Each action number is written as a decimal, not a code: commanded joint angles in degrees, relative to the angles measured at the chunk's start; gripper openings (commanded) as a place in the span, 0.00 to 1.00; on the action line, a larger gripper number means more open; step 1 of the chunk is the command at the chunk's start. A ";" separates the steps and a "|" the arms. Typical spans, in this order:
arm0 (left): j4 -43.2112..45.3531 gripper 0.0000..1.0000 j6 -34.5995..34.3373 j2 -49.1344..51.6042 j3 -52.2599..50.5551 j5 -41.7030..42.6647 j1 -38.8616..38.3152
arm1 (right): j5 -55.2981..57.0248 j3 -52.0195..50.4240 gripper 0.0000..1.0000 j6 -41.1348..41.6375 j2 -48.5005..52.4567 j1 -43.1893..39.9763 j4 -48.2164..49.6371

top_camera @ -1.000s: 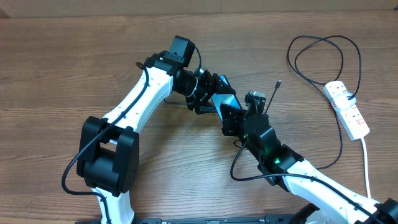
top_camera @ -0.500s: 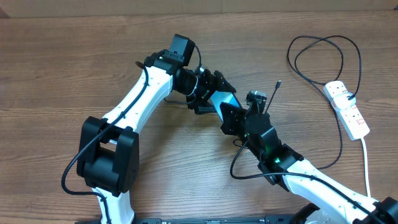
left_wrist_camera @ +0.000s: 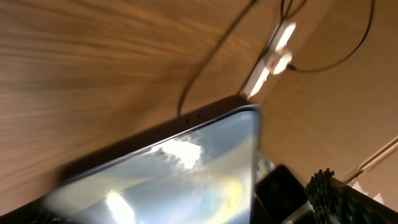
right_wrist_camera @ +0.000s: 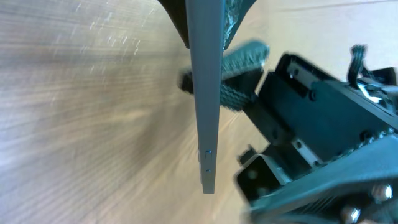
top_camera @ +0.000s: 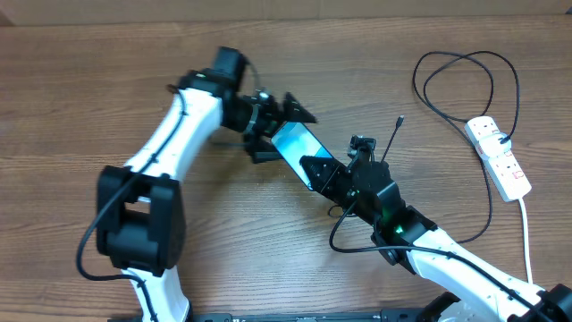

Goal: Plug charger to phone and switch on socket
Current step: 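Open the left gripper and pull it back, right gripper holding phone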

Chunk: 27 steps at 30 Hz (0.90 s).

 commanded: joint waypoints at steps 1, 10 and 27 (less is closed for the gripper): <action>-2.60 1.00 9.57 -5.38 0.76 -1.81 5.86 | -9.97 1.22 0.04 9.57 -0.79 -2.25 -1.40; -13.03 1.00 16.28 -23.17 0.76 -19.23 17.49 | -26.64 1.22 0.04 18.82 -0.81 -5.42 -2.12; -25.11 1.00 13.20 -53.70 0.76 -29.81 19.98 | -36.20 1.22 0.04 40.85 -0.79 -5.42 -1.68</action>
